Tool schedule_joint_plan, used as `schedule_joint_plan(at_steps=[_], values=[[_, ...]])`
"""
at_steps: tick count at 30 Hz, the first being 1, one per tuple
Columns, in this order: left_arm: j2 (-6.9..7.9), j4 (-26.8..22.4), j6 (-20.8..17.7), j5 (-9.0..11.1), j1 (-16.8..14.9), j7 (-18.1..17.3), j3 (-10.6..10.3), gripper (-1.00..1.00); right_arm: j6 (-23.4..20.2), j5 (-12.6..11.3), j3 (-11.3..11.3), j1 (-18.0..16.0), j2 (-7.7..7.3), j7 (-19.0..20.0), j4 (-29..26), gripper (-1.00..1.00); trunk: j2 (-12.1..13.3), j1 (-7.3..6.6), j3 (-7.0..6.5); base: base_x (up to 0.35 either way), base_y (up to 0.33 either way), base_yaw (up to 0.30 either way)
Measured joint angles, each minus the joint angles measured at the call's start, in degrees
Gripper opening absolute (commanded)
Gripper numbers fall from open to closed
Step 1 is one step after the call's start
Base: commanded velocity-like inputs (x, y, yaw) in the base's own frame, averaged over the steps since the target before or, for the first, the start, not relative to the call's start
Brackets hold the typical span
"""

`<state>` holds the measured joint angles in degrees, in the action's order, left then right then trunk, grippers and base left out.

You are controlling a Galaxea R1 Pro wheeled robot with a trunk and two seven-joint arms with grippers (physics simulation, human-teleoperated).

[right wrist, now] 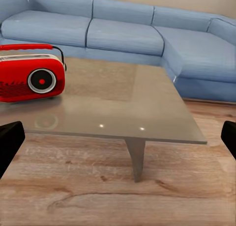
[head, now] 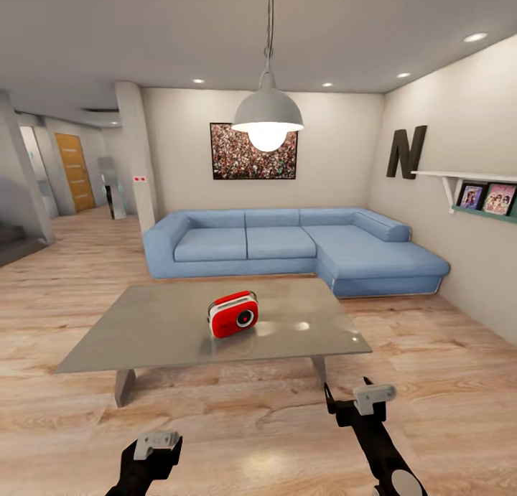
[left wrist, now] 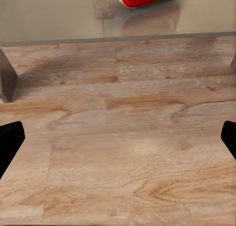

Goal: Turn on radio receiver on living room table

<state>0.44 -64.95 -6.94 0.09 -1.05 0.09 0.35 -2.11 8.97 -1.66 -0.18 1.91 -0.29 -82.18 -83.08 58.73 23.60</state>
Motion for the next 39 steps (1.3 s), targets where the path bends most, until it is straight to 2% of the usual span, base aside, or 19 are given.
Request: schedule_joint_plan(at_steps=[12,18,39], values=[[0.0,0.0,0.0,0.0,0.0,0.0,0.0,1.0,0.0,0.0,0.04,0.0,0.03,-0.01,0.0,1.0,0.0,0.0,0.33,0.0,0.0,0.214],[0.0,0.0,0.0,0.0,0.0,0.0,0.0,1.0,0.0,0.0,0.08,0.0,-0.06,0.02,0.0,1.0,0.0,0.0,0.39,0.1,0.0,0.021],[0.0,0.0,0.0,0.0,0.0,0.0,0.0,1.0,0.0,0.0,0.08,0.0,-0.06,0.02,0.01,1.0,0.0,0.0,0.39,0.308,0.0,0.001]])
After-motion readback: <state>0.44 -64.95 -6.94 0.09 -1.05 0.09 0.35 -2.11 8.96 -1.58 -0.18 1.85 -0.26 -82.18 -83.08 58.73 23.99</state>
